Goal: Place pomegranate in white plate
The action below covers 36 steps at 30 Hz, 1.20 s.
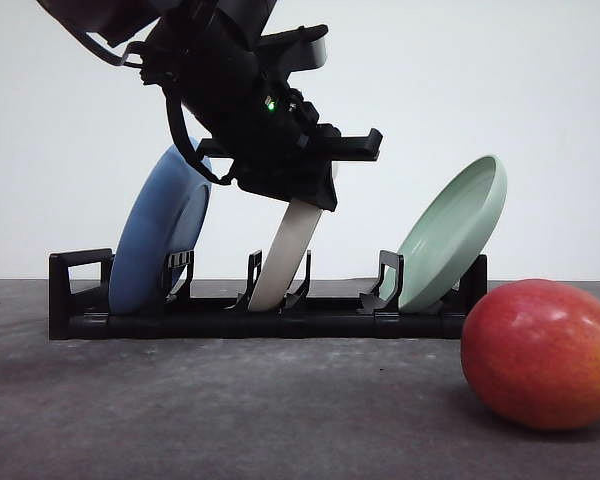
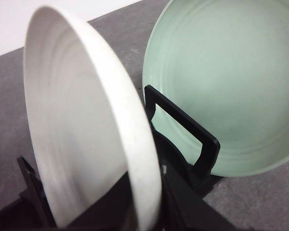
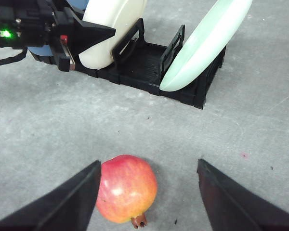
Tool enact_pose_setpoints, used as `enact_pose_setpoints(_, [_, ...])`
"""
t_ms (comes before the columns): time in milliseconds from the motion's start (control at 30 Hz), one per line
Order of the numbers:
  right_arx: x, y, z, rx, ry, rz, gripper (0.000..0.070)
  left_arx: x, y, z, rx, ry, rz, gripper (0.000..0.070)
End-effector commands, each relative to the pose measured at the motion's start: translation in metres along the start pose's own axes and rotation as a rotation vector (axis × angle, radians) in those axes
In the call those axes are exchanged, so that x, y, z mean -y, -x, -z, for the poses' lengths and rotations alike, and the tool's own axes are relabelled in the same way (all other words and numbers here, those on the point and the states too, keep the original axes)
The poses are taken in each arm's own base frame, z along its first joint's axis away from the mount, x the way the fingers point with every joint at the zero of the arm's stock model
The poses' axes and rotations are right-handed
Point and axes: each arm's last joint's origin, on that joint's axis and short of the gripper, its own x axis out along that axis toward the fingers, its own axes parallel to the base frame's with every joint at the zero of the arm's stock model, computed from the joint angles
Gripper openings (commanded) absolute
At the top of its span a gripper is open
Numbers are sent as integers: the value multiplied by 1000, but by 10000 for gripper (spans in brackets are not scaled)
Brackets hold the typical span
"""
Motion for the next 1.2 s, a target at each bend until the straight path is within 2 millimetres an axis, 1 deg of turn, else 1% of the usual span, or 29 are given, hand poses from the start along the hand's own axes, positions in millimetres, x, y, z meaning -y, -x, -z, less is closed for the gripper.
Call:
enact_pose_setpoints(0, [-1,2,-5,21,8,-5,402,3,-2,-5,16,29,2,16])
enact_pose_setpoints(33, [-1,2,-5,21,8,-5,402,3,-2,-5,17,29,2,0])
enact_pose_setpoints(267, [-1,2,-5,21,8,-6,402,1,9,-15,47,60,2,0])
enact_pose_setpoints(433, [-1,2,-5,21,8,-6,402,-3,24,-28,83,94,4,0])
enact_pose_setpoints(600, [-1,2,-5,21,8,-6,402,-8,44,-45,141,115,11,0])
enact_pose_setpoints(733, [-1,2,-5,21,9,-6,402,-13,64,-59,195,164,26,0])
enact_pose_setpoints(900, [-1,2,-5,21,9,-6,402,-15,96,-73,229,181,116,0])
enact_pose_setpoints(1033, [-1,2,-5,21,9,-6,402,-16,123,-79,219,207,193,0])
enact_pose_setpoints(1167, [-1,2,-5,21,9,-6,402,-12,150,-79,200,191,255,3])
